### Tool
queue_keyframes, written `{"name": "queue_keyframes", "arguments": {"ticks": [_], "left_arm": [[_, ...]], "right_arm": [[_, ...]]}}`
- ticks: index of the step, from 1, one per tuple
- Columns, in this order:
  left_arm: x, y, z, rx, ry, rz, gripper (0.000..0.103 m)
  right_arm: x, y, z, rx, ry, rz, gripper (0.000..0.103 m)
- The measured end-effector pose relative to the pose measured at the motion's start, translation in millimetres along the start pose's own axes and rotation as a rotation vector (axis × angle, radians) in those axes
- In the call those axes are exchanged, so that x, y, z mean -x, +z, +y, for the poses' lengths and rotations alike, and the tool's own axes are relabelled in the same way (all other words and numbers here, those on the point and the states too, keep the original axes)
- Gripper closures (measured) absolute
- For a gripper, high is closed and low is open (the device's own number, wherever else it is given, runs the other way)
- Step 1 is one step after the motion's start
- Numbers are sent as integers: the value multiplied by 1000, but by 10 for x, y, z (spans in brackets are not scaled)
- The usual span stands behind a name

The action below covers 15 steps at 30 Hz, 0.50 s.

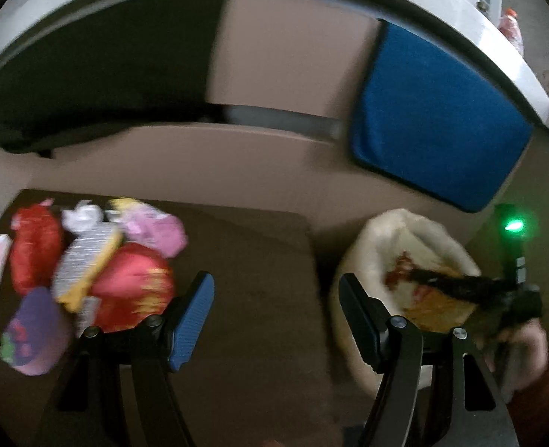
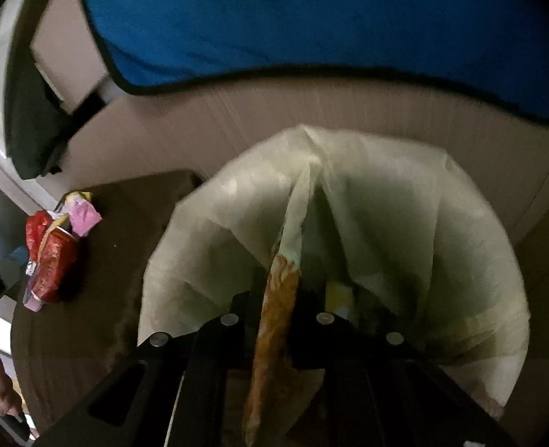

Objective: Collect trash
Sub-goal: 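Move both tools back toward the remaining trash on the table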

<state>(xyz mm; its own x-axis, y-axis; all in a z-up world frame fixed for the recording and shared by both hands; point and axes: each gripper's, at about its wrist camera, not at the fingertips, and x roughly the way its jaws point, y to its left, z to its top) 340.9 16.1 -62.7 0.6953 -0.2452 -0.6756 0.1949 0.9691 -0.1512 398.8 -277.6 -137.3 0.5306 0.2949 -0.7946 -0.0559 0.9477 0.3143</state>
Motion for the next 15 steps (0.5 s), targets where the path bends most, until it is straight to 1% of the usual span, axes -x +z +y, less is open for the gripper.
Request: {"name": "queue_keyframes", "arguments": {"ticks": [1, 2, 3, 4, 5, 9, 10, 12, 15], "left_arm": [[47, -40, 84, 8, 15, 0, 34], [70, -64, 162, 23, 23, 5, 34], [89, -85, 241, 38, 25, 14, 35], [103, -97, 302, 52, 19, 17, 36], [120, -117, 377, 71, 17, 16, 38], [232, -159, 543, 104, 16, 6, 39], [251, -175, 597, 119, 10, 6, 39], [299, -205, 703, 144, 5, 3, 39], [370, -247, 885, 168, 21, -10, 39]], "right_arm": [[66, -12, 3, 6, -12, -17, 85], [127, -20, 17, 17, -24, -37, 75], [225, -32, 37, 35, -44, -67, 71], [340, -45, 61, 60, -63, -100, 64], [459, -56, 90, 86, -80, -135, 61], [866, -58, 158, 148, -166, -238, 61], [940, -52, 190, 156, -171, -254, 61], [1061, -42, 280, 161, -164, -282, 61], [1142, -42, 466, 162, -123, -310, 61]]}}
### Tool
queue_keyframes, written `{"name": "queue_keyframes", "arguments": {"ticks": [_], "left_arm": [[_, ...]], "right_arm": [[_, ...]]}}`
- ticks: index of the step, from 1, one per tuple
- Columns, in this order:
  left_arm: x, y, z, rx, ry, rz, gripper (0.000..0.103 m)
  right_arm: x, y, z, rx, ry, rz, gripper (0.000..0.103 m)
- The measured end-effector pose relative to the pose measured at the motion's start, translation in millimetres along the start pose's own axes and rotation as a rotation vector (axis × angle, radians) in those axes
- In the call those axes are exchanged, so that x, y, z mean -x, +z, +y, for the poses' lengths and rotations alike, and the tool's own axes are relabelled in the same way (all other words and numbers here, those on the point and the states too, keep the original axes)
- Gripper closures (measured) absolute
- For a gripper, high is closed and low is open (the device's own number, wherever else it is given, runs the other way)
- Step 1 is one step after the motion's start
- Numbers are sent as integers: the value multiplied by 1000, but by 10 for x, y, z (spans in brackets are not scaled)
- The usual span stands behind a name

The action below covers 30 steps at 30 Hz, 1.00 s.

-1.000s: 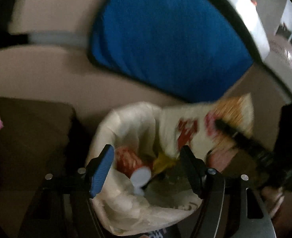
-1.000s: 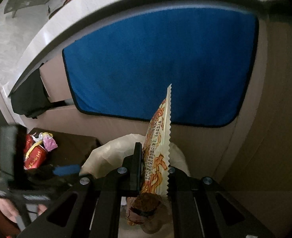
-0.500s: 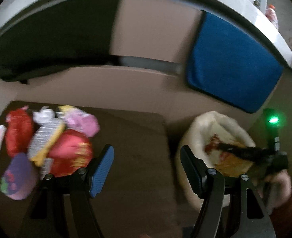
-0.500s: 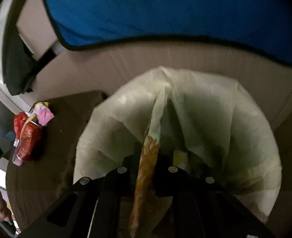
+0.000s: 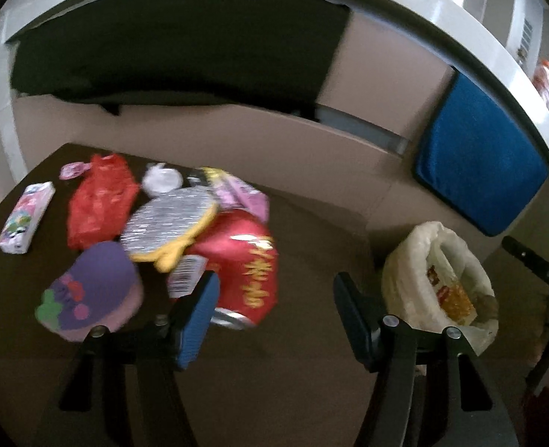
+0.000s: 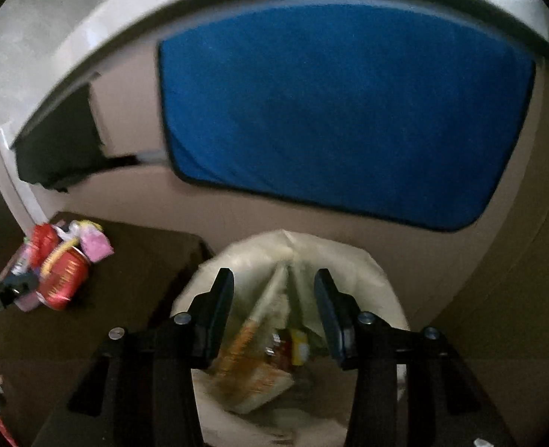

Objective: Collect trash
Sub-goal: 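Move both tools back toward the remaining trash on the table, then grasp the red plastic bag with the left tool while the right tool grasps the red can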

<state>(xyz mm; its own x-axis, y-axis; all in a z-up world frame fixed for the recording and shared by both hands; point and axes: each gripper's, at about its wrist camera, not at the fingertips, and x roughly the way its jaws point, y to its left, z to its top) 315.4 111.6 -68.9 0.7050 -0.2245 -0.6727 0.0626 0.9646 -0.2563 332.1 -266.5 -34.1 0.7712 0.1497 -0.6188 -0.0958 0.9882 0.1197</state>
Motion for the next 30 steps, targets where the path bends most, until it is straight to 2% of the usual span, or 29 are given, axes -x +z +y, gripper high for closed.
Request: {"name": "queue_keyframes", "arguments": {"ticks": [7, 15, 20, 24, 30], "left_arm": [[186, -57, 619, 83, 8, -18, 39], [313, -223, 1239, 190, 36, -17, 39], [449, -334, 1585, 251, 60, -16, 39], [570, -406, 1784, 267, 69, -28, 39], [678, -463, 2058, 288, 75, -49, 39]], "right_arm": [[-99, 19, 661, 43, 139, 11, 61], [-530, -162, 1380, 10, 348, 124, 60], [-826, -228, 1910, 31, 463, 187, 60], [-1092, -261, 2117, -24, 519, 226, 60], [-1448, -310, 2341, -87, 513, 269, 57]]}}
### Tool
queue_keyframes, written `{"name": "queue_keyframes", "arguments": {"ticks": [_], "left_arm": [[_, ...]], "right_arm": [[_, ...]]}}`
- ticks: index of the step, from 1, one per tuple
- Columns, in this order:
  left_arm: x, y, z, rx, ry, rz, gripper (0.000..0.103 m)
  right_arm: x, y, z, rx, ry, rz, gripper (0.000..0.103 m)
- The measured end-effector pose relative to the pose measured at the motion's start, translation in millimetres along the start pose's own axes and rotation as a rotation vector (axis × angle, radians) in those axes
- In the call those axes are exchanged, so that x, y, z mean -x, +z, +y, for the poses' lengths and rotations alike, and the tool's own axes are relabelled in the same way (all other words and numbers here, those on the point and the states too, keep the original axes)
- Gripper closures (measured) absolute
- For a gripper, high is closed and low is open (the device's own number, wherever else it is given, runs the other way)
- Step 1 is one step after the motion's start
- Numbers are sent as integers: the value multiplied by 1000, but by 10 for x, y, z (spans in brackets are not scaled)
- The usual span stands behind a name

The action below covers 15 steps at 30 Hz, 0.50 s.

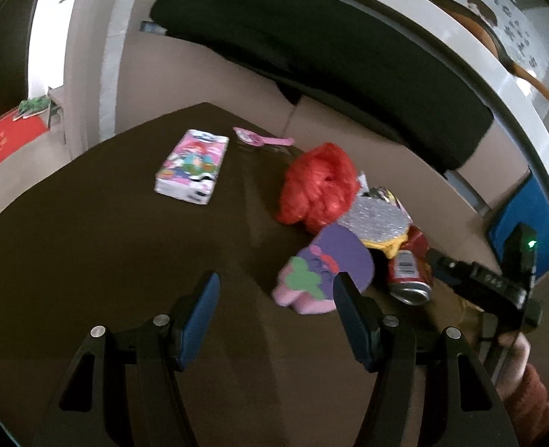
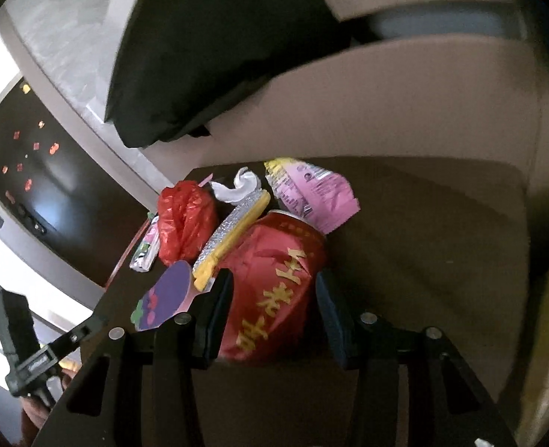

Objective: Collect trash
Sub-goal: 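Grasp the red plastic bag with the left tool while the right tool grasps the red can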

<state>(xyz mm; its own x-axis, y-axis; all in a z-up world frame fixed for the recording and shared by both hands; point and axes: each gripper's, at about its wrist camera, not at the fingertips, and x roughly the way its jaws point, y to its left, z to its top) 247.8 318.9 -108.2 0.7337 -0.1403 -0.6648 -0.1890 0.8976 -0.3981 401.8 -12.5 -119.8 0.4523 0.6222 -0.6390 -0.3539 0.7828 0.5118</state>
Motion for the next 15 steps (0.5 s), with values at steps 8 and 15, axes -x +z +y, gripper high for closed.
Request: {"name": "queue_keyframes", "arguments": {"ticks": [8, 15], "left_arm": [[24, -8, 382, 71, 20, -1, 39], [-7, -82, 416, 84, 14, 20, 39]], "right_arm": [[-466, 19, 264, 55, 45, 58, 46], [-713, 54, 446, 69, 142, 120, 67]]}}
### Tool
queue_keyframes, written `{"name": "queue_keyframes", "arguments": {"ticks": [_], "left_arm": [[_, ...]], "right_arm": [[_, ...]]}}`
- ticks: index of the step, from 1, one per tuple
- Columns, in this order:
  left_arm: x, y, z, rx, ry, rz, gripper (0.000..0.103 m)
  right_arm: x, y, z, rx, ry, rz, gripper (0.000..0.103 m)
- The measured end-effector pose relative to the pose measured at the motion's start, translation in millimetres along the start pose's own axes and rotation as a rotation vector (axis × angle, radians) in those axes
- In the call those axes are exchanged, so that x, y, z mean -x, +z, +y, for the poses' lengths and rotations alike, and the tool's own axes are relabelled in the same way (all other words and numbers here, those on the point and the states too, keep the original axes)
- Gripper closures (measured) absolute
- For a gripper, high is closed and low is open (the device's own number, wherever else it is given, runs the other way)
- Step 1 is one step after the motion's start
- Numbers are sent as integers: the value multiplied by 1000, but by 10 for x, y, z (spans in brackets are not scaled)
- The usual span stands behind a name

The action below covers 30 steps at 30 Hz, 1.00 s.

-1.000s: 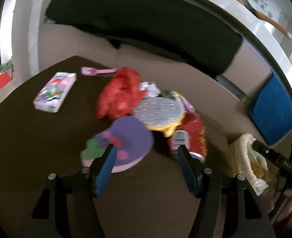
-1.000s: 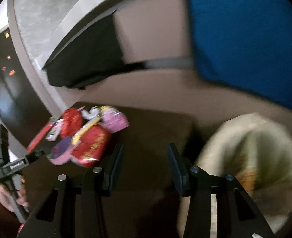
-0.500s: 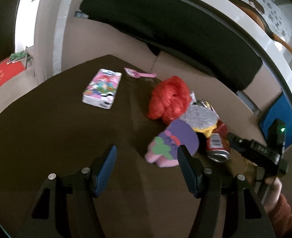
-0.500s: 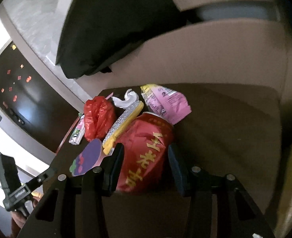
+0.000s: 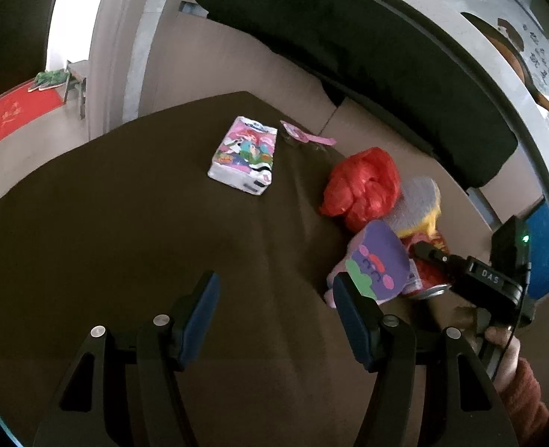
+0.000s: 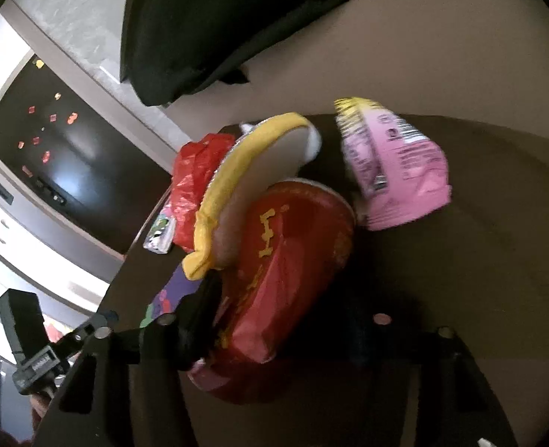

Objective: Collect trash
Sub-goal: 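Grasp the red plastic bag with the left tool while the right tool grasps the red can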

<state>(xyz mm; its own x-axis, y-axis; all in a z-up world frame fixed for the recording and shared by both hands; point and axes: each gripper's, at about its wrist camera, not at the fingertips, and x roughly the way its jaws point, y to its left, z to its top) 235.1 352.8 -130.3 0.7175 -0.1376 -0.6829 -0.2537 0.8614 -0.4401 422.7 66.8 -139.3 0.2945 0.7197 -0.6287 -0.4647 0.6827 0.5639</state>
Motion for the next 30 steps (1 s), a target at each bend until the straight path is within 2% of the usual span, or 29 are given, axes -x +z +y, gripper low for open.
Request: {"name": "queue_keyframes", "arguments": {"ticks": [2, 4, 11, 13, 16, 19, 22, 26, 30], "left_arm": [[-9, -22, -52, -14, -7, 4, 39], [-40, -30, -132, -36, -24, 14, 39], [-273, 33, -534, -143, -120, 73, 39], [-351, 119, -689, -191, -116, 74, 39], [-438, 311, -867, -227, -83, 12, 39], [-590, 507, -1036, -248, -63, -50, 39], [-849, 676, -1195, -286, -6, -62, 39], [-1166, 840, -1174, -240, 66, -39, 39], [-1365, 910, -999, -107, 33, 30, 39]], "right_arm": [[100, -10, 89, 60, -63, -20, 68], [231, -34, 112, 89, -86, -36, 68], [938, -233, -99, 91, -207, -85, 68], [1095, -305, -134, 100, -238, -100, 68], [1275, -404, -173, 107, -262, -123, 68], [1384, -472, -202, 102, -261, -146, 68], [1425, -516, -203, 105, -255, -160, 68], [1425, -547, -192, 114, -245, -164, 68], [1413, -569, -189, 132, -244, -158, 68]]}}
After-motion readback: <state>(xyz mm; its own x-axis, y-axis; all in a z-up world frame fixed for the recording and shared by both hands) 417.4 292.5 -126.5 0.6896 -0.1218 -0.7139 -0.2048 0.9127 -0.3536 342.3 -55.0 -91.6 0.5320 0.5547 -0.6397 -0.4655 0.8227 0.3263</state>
